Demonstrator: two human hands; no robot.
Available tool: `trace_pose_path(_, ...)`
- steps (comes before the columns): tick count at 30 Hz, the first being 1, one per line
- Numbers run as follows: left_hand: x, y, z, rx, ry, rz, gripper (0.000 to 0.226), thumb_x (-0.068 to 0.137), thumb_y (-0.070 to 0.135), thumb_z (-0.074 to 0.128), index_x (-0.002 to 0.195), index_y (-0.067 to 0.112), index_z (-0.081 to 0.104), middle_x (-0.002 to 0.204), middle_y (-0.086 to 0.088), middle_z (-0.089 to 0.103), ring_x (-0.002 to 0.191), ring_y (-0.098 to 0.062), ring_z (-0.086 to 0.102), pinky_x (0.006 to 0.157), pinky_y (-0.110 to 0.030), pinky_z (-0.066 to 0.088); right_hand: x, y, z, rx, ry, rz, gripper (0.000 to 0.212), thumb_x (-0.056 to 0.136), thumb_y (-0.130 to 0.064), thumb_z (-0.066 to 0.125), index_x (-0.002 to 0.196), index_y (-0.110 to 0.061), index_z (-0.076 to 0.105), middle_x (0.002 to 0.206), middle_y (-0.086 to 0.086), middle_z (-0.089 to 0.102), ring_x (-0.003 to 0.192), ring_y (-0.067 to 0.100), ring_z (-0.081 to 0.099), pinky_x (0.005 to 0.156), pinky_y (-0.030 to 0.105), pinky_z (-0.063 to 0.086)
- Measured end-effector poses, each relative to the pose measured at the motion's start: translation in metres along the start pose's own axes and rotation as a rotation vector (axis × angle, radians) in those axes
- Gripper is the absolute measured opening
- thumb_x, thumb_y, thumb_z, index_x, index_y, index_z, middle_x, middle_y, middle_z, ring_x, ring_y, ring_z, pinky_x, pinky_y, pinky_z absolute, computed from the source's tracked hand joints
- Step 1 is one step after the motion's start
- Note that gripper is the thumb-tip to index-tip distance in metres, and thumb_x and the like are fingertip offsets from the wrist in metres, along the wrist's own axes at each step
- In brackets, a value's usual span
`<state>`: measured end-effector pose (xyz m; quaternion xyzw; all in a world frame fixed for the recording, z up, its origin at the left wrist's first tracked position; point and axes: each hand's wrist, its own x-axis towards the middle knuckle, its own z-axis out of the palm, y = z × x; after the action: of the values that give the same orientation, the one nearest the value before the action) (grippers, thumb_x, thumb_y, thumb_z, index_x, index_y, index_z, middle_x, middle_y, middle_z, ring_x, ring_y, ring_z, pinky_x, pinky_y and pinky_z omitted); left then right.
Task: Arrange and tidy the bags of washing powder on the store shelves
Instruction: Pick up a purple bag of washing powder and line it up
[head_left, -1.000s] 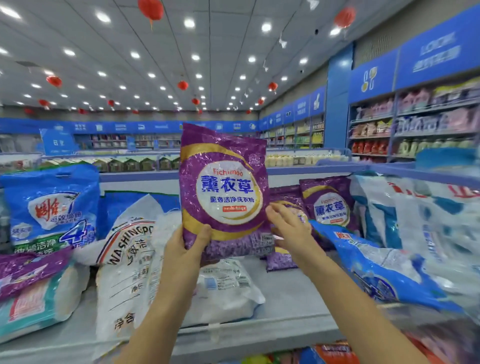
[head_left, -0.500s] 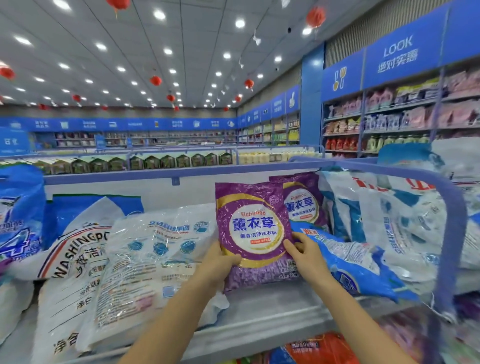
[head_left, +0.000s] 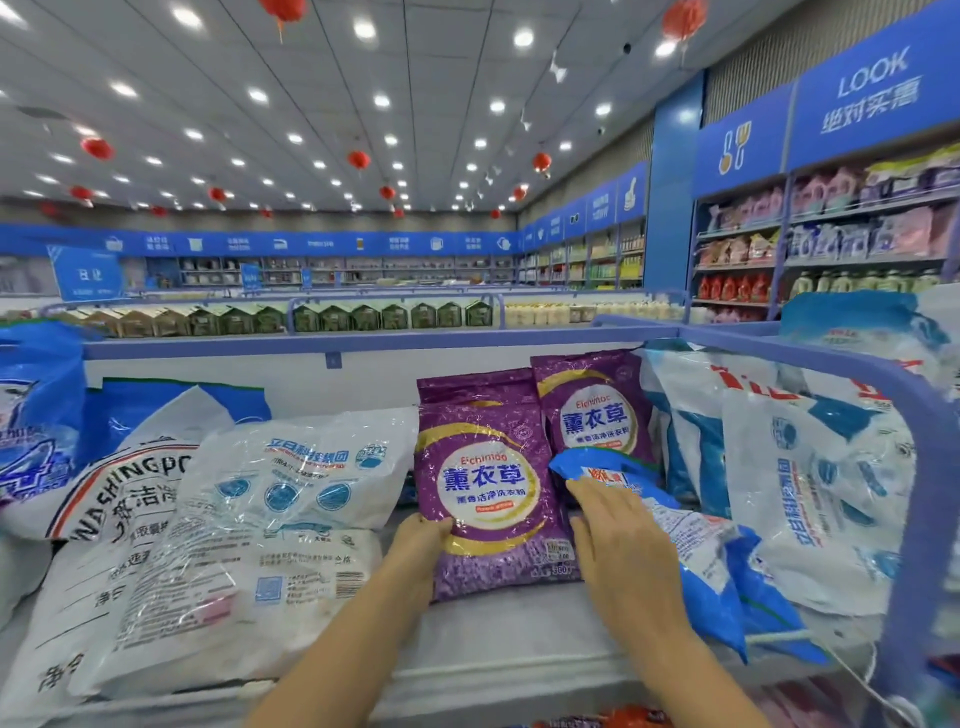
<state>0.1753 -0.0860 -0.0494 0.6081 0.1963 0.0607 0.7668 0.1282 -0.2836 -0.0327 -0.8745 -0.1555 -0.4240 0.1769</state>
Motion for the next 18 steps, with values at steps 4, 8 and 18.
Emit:
trace_pose_path(4,0.000,-0.002,0.004,0.035,0.033,0.047,0.023,0.096,-0.001,0.047,0.118,-0.001,0.054,0.112,-0.020,0.064,0.106,-0.037,0.061,0.097,-0.050,0.048,0.011,0.018,-0.022,-0.410,-0.286,0.187,0.066,0.077,-0.053,0.067,0.129,-0.015,0.052,0.122,0.006,0.062,0.111,0.027,0.058,0.090,0.038,0.044)
trace_pose_path(8,0.001,-0.002,0.009,0.027,0.059,0.073,0.024,0.097,0.000,0.046,0.120,0.000,0.053,0.109,-0.017,0.064,0.102,-0.033,0.061,0.089,-0.044,0.051,0.018,0.035,-0.025,-0.454,-0.331,0.182,0.033,0.099,-0.045,0.033,0.107,-0.023,0.055,0.099,-0.004,0.066,0.094,0.018,0.063,0.065,0.029,0.037)
trace_pose_path(18,-0.007,-0.002,0.030,0.049,0.070,0.091,0.029,0.096,0.000,0.048,0.126,0.000,0.047,0.126,-0.022,0.058,0.114,-0.035,0.056,0.099,-0.047,0.046,0.051,0.092,-0.077,0.507,0.090,0.298,0.028,0.093,-0.012,0.056,0.066,-0.004,0.063,0.058,0.009,0.062,0.059,0.018,0.051,0.058,0.032,0.043)
